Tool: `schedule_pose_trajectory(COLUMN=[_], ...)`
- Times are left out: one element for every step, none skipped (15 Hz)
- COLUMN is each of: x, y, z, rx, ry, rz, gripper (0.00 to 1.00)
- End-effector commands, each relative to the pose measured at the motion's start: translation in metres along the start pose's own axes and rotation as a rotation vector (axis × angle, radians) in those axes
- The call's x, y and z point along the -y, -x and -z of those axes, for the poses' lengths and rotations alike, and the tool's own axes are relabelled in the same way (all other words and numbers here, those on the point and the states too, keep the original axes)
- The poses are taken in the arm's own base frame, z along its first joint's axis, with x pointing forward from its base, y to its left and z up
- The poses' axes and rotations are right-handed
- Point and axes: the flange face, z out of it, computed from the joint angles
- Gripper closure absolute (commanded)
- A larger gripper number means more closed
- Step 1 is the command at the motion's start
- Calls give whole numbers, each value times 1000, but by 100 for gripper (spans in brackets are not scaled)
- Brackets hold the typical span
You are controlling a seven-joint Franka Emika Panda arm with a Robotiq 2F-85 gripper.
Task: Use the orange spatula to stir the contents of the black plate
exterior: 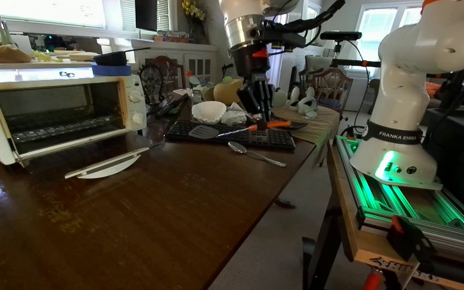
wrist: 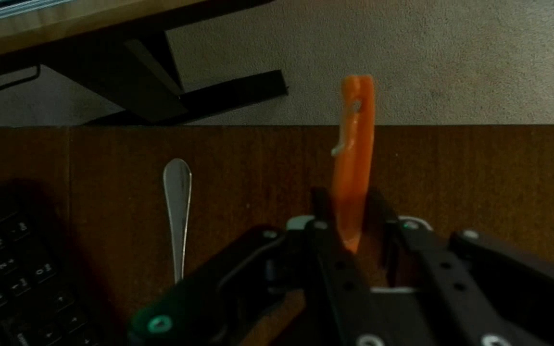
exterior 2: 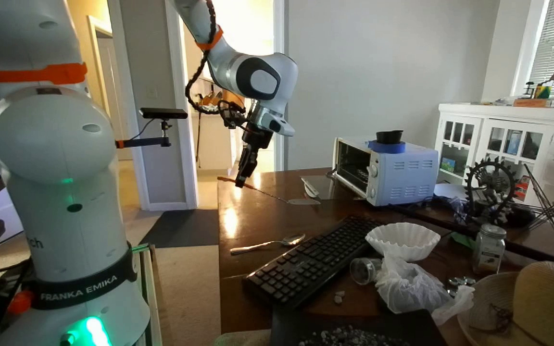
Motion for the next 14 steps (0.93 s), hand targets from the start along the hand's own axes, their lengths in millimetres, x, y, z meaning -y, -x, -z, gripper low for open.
schedule_pose_trajectory(x=[-20, -25, -29, -34, -40, -47, -54, -63, -75, -85, -96, -110, -123, -138], y=[21, 25, 29, 34, 40, 45, 50, 55, 60, 64, 68, 72, 76, 79], z=[26, 35, 44, 52, 58, 64, 69, 73, 75, 76, 78, 78, 78, 77], rx=[-50, -69, -85, -88, -78, -75, -65, -58, -49, -40, -36, -29, -21, -15], ry=[44, 62, 72, 73, 67, 61, 56, 59, 48, 38, 20, 8, -3, -14], rz=[0, -2, -1, -5, -10, -17, -27, -40, -44, -50, -52, -56, -63, -69], gripper=[95, 95, 95, 95, 95, 95, 95, 95, 95, 95, 95, 95, 95, 95])
